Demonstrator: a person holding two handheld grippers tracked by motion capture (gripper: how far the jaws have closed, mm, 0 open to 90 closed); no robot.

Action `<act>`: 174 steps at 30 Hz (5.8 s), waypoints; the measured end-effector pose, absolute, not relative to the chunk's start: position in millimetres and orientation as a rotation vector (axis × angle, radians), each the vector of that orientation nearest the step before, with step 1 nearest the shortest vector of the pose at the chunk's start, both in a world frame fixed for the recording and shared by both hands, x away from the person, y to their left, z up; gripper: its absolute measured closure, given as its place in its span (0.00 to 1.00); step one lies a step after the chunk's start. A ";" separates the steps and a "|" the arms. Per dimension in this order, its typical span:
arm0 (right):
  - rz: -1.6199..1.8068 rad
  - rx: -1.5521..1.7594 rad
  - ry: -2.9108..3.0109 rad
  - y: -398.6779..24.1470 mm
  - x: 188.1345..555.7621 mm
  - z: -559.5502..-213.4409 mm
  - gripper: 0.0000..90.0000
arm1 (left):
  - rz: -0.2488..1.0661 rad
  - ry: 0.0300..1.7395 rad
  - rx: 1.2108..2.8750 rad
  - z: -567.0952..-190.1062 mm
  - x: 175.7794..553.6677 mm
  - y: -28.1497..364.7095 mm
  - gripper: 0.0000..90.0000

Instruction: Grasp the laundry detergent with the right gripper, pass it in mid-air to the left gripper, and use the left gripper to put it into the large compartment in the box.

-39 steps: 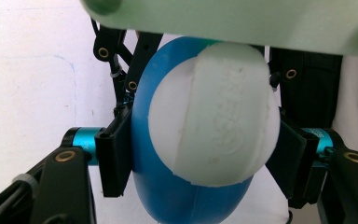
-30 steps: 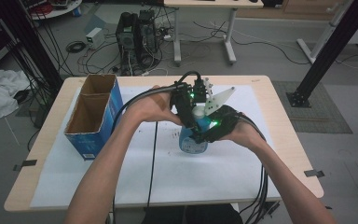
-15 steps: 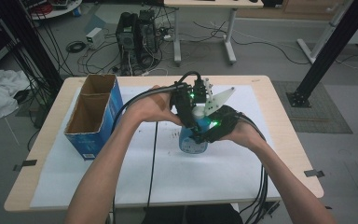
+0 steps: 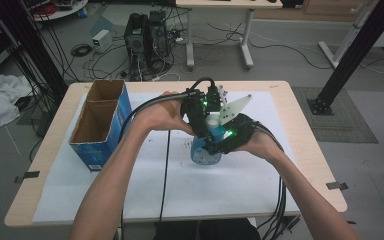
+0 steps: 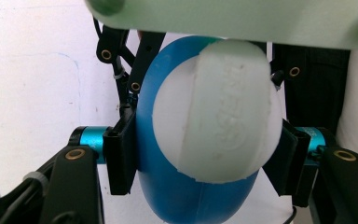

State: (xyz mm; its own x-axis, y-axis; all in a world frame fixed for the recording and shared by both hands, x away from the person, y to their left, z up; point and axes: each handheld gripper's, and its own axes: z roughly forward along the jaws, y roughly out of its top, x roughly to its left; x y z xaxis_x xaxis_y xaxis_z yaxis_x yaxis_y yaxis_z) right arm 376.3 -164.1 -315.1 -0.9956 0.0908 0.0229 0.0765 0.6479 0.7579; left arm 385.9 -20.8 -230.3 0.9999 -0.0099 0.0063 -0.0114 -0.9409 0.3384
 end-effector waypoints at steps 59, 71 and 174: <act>1.193 0.209 2.850 -185.2 376.1 -313.1 0.25 | 0.028 0.034 2.788 -221.0 384.9 0.3 0.42; 1.064 0.260 2.817 -206.4 377.9 -306.3 0.21 | 0.083 0.166 2.775 -197.0 386.3 29.8 0.42; 0.631 0.572 2.780 -270.8 382.0 -347.9 0.15 | 0.130 0.958 2.752 -248.0 425.4 264.4 0.42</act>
State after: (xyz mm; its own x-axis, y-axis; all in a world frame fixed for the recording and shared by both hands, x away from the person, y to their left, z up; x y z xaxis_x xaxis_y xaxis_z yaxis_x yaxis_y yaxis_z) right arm 382.0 -270.8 -347.9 -0.8962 0.4217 -0.1376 0.3209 0.8305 0.4553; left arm 425.4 264.4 -248.0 0.7829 0.6221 0.0097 0.6022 -0.7616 0.2394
